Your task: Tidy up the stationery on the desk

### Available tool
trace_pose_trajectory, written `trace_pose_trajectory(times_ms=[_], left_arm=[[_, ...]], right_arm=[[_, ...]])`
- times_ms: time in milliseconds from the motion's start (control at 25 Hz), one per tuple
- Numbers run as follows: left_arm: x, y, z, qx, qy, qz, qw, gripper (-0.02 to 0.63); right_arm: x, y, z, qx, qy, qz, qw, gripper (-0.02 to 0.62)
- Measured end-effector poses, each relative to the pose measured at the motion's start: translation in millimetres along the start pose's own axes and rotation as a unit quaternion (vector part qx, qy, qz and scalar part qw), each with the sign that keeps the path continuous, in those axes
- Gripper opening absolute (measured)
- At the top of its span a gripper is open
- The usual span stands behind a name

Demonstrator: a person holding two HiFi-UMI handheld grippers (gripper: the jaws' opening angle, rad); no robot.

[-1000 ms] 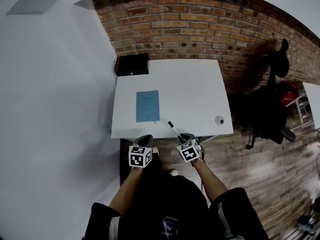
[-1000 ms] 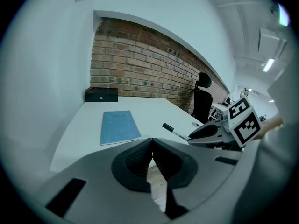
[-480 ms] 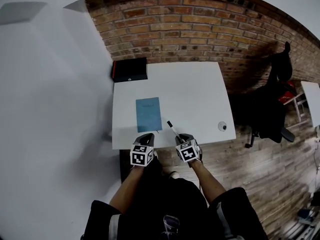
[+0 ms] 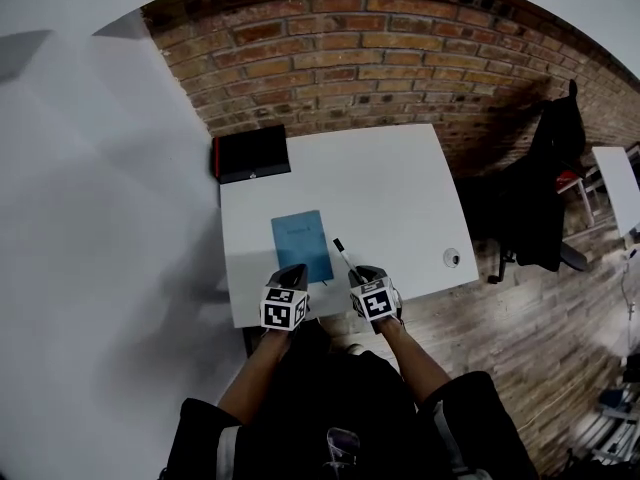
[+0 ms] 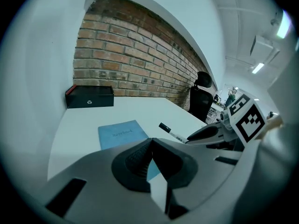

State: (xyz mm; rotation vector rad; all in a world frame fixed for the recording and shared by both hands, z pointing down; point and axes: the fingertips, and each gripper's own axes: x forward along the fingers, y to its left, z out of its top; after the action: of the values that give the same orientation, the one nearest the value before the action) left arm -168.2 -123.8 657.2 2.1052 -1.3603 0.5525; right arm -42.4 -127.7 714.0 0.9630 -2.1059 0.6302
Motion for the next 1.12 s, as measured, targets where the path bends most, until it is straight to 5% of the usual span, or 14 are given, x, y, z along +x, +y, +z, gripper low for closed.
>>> trace_pose_trajectory(times_ms=[520, 1120], left_arm=[[14.4, 39.2, -1.4, 0.002, 0.024, -0.036, 0.9991, 0.015], [48.6, 66.2, 4.6, -0.017, 0.044, -0.016, 0.9988, 0.015]], right_arm=[[33.4, -2.0, 16.1, 0.198, -0.005, 0.005, 0.98, 0.078], [81.3, -0.1, 32.2, 0.265, 0.009, 0.079, 0.961, 0.078]])
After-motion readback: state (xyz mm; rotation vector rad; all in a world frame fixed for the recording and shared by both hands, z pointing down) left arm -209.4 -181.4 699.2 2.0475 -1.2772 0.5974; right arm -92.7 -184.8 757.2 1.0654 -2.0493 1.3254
